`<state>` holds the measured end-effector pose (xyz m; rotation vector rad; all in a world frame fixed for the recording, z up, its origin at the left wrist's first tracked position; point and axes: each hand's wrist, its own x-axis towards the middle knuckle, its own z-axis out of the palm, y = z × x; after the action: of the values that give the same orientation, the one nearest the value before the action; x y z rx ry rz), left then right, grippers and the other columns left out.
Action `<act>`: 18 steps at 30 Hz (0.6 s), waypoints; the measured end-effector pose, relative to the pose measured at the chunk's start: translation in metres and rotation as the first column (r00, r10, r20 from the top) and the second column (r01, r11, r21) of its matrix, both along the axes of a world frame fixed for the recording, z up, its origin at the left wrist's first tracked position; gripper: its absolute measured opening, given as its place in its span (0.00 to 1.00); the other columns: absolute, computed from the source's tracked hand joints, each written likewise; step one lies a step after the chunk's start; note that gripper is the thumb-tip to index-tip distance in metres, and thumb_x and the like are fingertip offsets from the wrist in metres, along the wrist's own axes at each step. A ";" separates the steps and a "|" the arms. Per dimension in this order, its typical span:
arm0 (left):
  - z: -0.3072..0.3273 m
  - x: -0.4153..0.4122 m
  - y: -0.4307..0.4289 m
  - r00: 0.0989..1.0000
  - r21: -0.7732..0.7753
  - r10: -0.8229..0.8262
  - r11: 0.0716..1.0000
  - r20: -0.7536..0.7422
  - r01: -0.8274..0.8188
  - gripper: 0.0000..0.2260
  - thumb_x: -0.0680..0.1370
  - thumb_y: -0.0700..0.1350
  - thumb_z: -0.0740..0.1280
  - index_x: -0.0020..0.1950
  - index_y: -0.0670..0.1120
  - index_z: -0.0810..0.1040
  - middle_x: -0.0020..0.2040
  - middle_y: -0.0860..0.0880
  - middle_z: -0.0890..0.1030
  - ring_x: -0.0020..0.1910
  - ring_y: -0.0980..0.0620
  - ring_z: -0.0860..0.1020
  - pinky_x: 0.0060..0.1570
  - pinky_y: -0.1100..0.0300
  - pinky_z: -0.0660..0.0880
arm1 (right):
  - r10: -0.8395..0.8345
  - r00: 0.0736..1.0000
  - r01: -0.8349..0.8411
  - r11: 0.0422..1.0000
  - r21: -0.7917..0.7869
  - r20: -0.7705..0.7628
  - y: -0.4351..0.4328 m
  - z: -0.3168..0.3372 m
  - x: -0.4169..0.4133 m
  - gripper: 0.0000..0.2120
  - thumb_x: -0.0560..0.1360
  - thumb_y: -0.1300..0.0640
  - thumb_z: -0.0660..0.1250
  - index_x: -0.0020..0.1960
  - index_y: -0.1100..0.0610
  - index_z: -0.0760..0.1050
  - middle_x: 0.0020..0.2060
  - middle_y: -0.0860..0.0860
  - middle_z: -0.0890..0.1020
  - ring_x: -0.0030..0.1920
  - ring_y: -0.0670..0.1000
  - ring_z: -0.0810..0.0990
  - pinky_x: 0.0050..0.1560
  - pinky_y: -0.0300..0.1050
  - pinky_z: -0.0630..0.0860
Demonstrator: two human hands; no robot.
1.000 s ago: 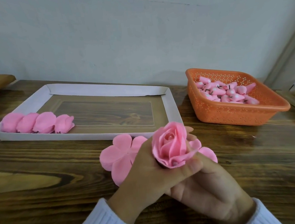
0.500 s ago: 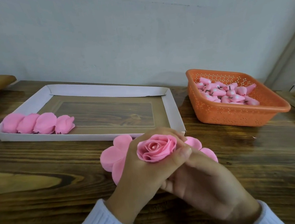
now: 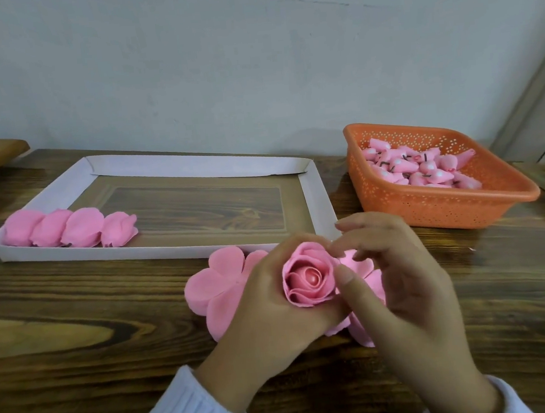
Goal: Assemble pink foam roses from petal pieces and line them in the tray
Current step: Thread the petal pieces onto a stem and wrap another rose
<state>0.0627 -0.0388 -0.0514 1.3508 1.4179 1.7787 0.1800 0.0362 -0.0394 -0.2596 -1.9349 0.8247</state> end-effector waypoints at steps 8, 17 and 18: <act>0.000 -0.002 0.001 0.998 -0.066 -0.069 0.995 0.007 0.070 0.17 0.59 0.47 0.75 0.44 0.63 0.81 0.40 0.57 0.83 0.40 0.58 0.81 0.38 0.68 0.77 | -0.042 0.998 0.041 0.999 0.018 0.044 0.003 0.002 0.002 0.06 0.73 0.57 0.66 0.48 0.49 0.74 0.53 0.51 0.78 0.56 0.53 0.78 0.53 0.45 0.74; 0.000 -0.004 0.002 0.896 -0.086 -0.383 0.908 0.223 0.410 0.14 0.68 0.36 0.73 0.48 0.53 0.82 0.40 0.52 0.83 0.42 0.53 0.82 0.45 0.58 0.78 | -0.053 0.989 0.060 0.997 -0.051 0.138 0.007 0.003 0.005 0.07 0.69 0.56 0.61 0.40 0.49 0.78 0.57 0.50 0.77 0.60 0.48 0.76 0.56 0.33 0.70; 0.000 -0.004 0.001 0.866 -0.074 -0.422 0.887 0.268 0.455 0.14 0.69 0.36 0.73 0.50 0.53 0.82 0.42 0.52 0.83 0.43 0.53 0.82 0.46 0.59 0.78 | -0.023 0.989 0.034 0.997 -0.074 0.146 0.008 0.003 0.006 0.08 0.69 0.56 0.61 0.40 0.50 0.79 0.57 0.50 0.77 0.61 0.49 0.76 0.57 0.36 0.71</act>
<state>0.0584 -0.0376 -0.0512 1.2142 0.9795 1.4574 0.1856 0.0441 -0.0360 -0.4028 -2.0322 0.8828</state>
